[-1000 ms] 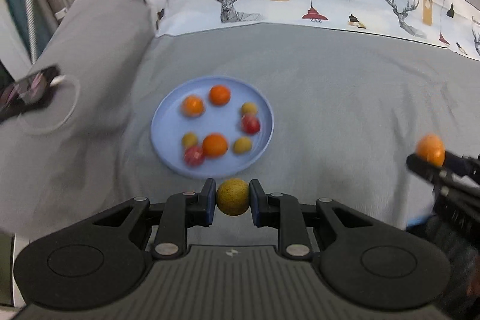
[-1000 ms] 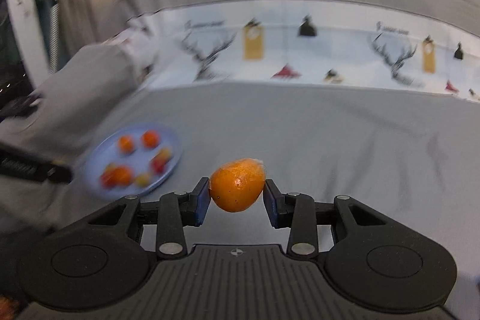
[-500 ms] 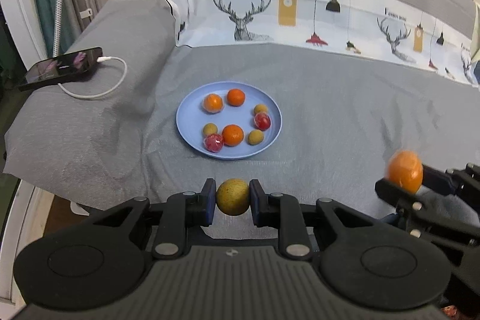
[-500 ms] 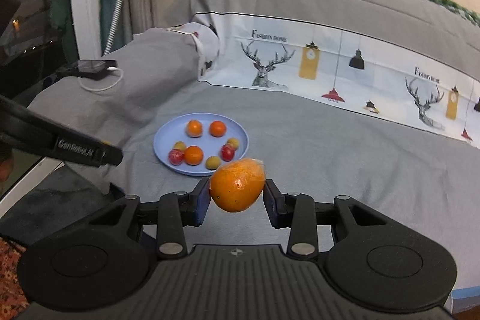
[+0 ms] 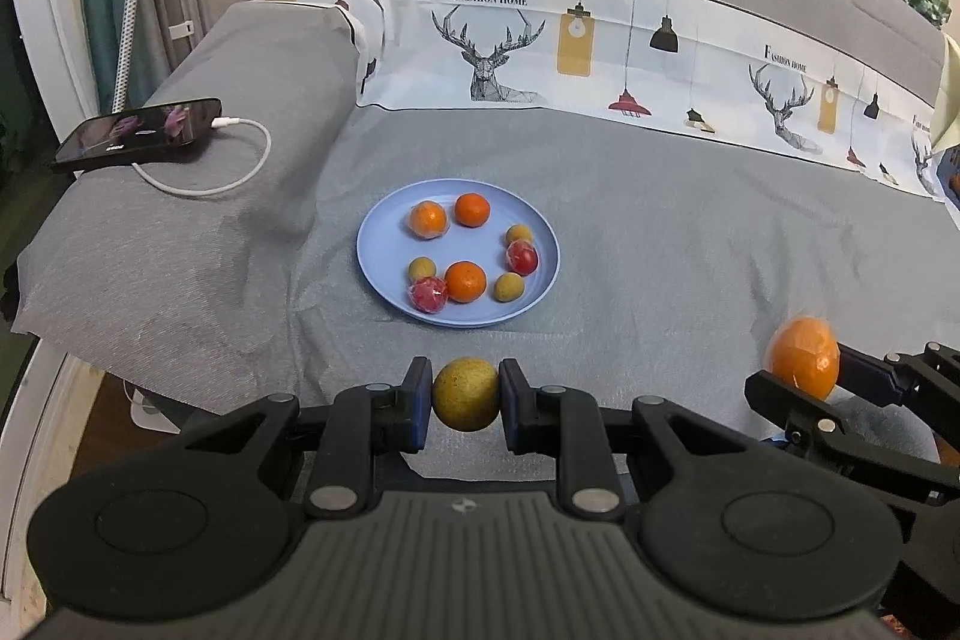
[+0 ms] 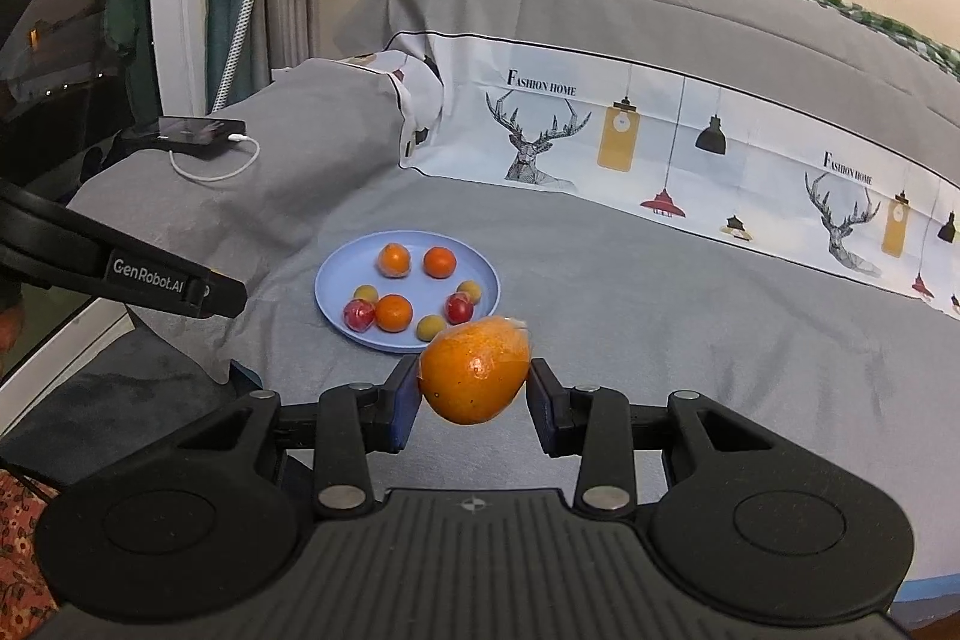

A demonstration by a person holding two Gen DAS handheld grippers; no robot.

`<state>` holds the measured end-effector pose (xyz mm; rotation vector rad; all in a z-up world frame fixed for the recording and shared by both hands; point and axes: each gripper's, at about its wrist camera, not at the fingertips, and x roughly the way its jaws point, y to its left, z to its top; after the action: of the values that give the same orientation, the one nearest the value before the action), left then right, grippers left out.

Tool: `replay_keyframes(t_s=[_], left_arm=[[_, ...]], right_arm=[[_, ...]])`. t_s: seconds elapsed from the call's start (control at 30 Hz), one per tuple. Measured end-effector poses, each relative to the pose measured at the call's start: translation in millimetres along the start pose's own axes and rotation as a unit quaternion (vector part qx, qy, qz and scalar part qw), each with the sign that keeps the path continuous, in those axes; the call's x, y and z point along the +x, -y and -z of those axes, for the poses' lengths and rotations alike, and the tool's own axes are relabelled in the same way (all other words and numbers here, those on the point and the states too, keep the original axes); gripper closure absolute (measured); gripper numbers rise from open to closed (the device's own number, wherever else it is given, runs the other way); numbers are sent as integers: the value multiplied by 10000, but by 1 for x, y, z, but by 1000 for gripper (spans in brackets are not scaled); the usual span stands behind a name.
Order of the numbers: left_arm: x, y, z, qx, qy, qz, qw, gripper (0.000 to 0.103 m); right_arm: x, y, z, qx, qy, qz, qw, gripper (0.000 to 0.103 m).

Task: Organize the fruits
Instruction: 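Carry the yellow fruit and orange back toward the blue plate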

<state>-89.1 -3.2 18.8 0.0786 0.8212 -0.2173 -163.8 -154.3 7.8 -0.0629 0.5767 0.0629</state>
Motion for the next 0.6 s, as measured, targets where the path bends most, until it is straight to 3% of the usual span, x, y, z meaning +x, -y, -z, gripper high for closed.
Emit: replay_keyframes(t_s=[0.6], left_arm=[[11,-8,-4,-151,-69,-15,9999,77]], right_arm=[[9,0,-2,-18,-153,-32,9999,63]])
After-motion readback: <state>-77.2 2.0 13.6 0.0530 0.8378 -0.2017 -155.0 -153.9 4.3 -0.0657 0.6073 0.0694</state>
